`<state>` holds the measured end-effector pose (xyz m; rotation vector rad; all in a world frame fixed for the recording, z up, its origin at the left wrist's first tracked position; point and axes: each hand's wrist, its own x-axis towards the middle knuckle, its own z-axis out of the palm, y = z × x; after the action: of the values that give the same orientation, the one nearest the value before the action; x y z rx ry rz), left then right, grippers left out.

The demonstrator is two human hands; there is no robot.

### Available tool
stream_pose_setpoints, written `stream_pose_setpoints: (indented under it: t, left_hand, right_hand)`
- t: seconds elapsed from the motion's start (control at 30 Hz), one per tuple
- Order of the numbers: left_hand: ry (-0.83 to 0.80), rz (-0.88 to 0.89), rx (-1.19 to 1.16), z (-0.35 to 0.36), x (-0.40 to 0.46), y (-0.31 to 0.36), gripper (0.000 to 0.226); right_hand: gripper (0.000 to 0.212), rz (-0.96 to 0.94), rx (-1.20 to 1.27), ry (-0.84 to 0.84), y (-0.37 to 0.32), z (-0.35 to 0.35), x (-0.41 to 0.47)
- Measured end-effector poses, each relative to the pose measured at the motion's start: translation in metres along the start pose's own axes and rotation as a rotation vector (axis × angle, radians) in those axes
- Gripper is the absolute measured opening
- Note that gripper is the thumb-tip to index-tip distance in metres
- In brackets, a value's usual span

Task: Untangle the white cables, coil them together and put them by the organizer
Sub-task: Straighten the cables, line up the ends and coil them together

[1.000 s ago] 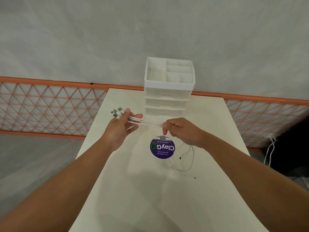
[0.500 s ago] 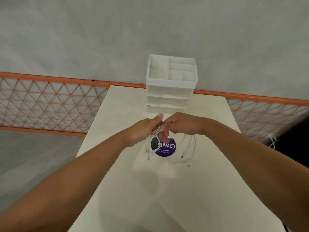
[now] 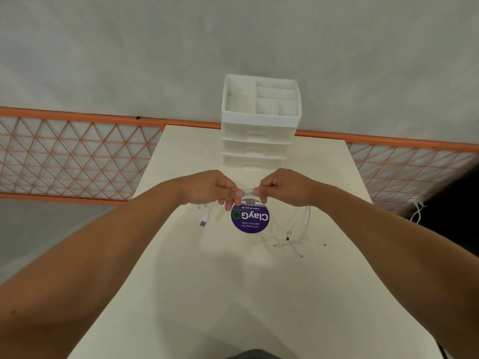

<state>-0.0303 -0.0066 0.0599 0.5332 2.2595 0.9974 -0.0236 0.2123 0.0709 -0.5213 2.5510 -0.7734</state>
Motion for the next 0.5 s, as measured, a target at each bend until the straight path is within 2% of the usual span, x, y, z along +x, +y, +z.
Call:
stream_pose_setpoints:
  t: [0.23,0.43,0.5]
  left_hand:
    - [0.002,0.005,-0.031,-0.004,-0.005,-0.008,0.022]
    - [0.173,-0.014,-0.060,-0.003,-0.006,-0.015,0.034]
    - [0.177,-0.008,-0.126,-0.004,-0.008,-0.017,0.029]
  right_hand:
    - [0.037,0.006,-0.005,0.026,0.001,-0.002,-0.001]
    - [0.039,0.001,0.011,0.026,0.006,-0.011,-0.005]
    - [0.038,-0.002,0.022,0.035,0.006,-0.013,-0.005]
